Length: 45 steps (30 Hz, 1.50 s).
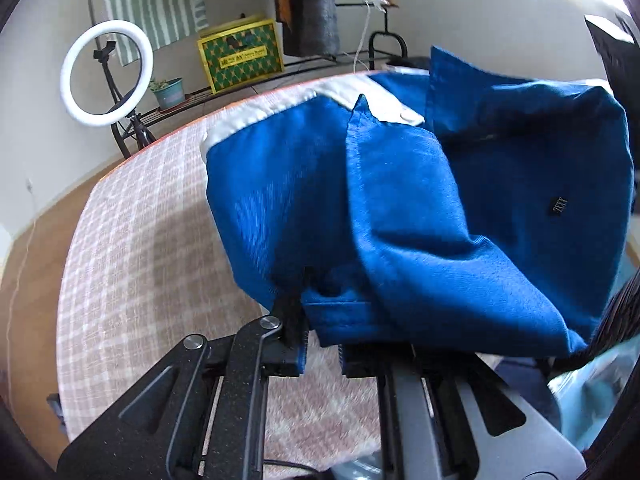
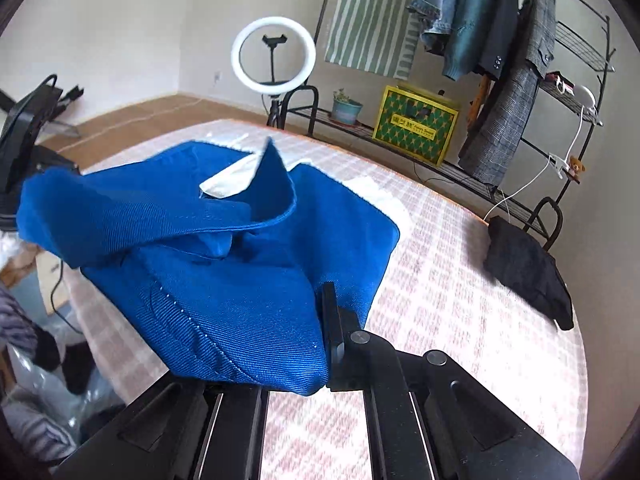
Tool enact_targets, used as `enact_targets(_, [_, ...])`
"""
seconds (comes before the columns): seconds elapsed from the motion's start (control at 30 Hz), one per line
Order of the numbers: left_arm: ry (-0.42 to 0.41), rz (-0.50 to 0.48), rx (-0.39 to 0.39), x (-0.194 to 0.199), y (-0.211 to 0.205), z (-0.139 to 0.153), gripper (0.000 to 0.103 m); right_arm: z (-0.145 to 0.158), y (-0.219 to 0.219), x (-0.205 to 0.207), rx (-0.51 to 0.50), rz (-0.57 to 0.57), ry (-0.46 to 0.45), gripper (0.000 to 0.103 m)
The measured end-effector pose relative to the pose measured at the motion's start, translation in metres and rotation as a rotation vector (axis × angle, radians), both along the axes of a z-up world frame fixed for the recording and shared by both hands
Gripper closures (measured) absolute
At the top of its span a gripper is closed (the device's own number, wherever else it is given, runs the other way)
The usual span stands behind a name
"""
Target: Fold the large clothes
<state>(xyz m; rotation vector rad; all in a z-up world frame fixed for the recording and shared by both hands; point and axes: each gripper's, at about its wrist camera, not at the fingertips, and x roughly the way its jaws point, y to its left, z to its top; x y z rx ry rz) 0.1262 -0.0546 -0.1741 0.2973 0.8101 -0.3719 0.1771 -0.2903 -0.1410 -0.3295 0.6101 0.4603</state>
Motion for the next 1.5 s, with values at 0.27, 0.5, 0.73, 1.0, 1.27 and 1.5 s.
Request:
enact_targets(0.27, [0.092, -0.021, 0.044, -0.011, 0.013, -0.023, 0.085, -0.022, 0.009, -0.035, -0.227, 0.086, -0.041, 0.091])
enact_targets(0.5, [0.172, 0.084, -0.148, -0.006, 0.059, -0.005, 0.074, -0.019, -0.034, -0.034, -0.068, 0.087, 0.136, 0.088])
enact_targets(0.73, [0.314, 0.255, -0.612, 0.072, 0.096, 0.013, 0.046, -0.002, -0.07, 0.026, 0.441, -0.055, 0.318, 0.053])
enact_targets(1.0, [0.528, 0.33, -0.928, 0.167, 0.111, -0.015, 0.043, -0.038, -0.081, 0.109, 0.739, -0.167, 0.53, 0.05])
enact_targets(1.27, [0.49, 0.335, -0.868, 0.217, 0.088, -0.022, 0.069, -0.066, -0.07, 0.166, 0.903, -0.127, 0.629, 0.054])
enact_targets(1.5, [0.307, 0.216, -0.692, 0.231, 0.066, 0.012, 0.084, -0.028, -0.046, 0.188, 0.616, -0.085, 0.431, 0.092])
